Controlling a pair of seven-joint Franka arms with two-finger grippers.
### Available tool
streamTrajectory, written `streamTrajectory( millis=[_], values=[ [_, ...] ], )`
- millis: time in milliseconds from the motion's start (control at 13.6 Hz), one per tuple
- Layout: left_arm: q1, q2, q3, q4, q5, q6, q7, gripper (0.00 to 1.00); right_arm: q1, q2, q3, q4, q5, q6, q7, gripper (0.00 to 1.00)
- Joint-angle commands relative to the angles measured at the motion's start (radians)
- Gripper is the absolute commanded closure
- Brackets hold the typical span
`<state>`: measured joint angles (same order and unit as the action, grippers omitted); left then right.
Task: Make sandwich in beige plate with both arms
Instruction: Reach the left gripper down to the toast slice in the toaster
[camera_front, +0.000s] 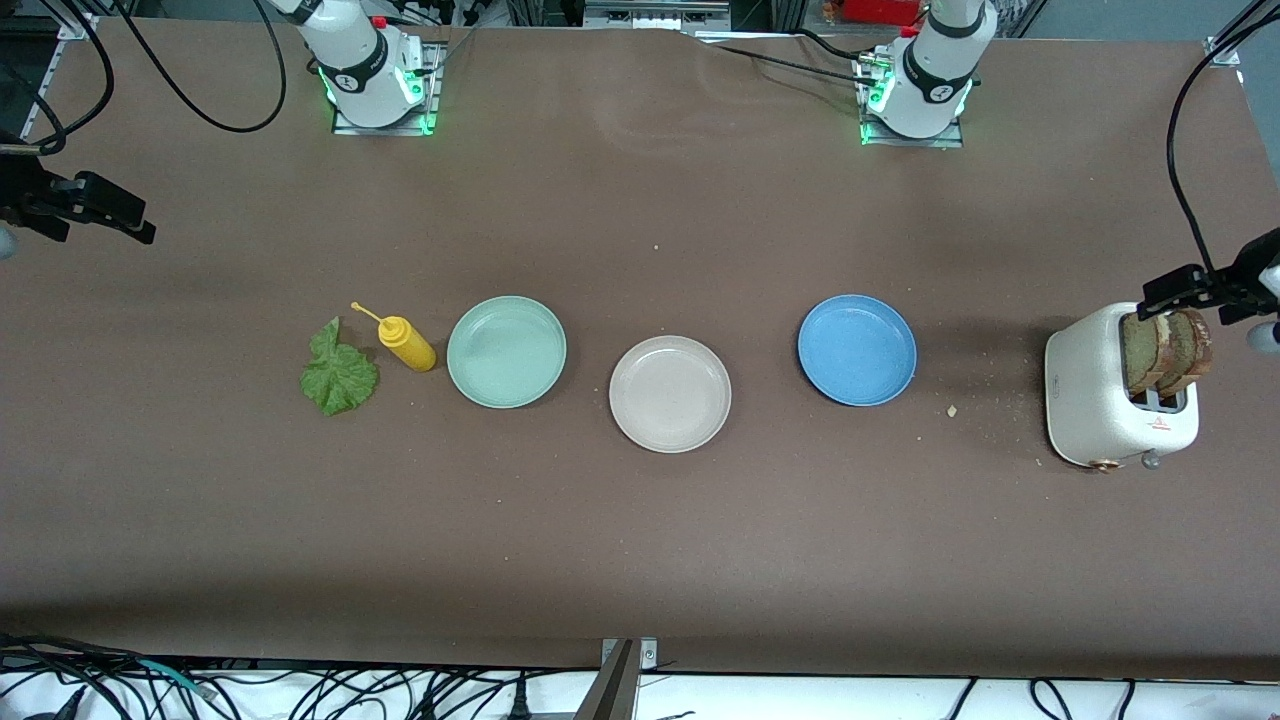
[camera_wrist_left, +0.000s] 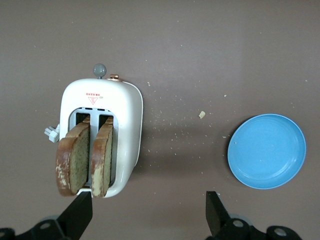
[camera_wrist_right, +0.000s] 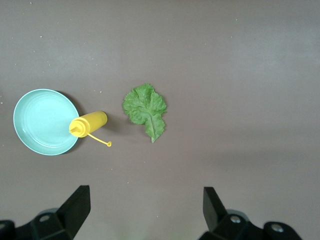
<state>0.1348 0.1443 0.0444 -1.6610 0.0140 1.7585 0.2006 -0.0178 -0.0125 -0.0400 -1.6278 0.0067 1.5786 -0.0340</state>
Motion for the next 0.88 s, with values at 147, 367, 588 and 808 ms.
streamTrajectory(
  millis=[147,367,588,808],
  values=[
    [0.043,0.006,-0.008,-0.084,-0.002,0.119,0.065,0.00,0.002,-0.003,-0.004,0.016,0.013,-0.019,-0.003,0.00],
    [0.069,0.006,-0.008,-0.166,-0.002,0.221,0.098,0.00,0.002,-0.003,-0.004,0.016,0.015,-0.019,-0.003,0.00],
    [0.085,0.011,-0.008,-0.207,-0.002,0.275,0.118,0.00,0.001,-0.003,-0.011,0.016,0.013,-0.019,-0.006,0.00],
    [0.094,0.009,-0.008,-0.262,-0.002,0.343,0.128,0.00,0.001,-0.003,-0.008,0.016,0.013,-0.020,-0.003,0.00]
  ],
)
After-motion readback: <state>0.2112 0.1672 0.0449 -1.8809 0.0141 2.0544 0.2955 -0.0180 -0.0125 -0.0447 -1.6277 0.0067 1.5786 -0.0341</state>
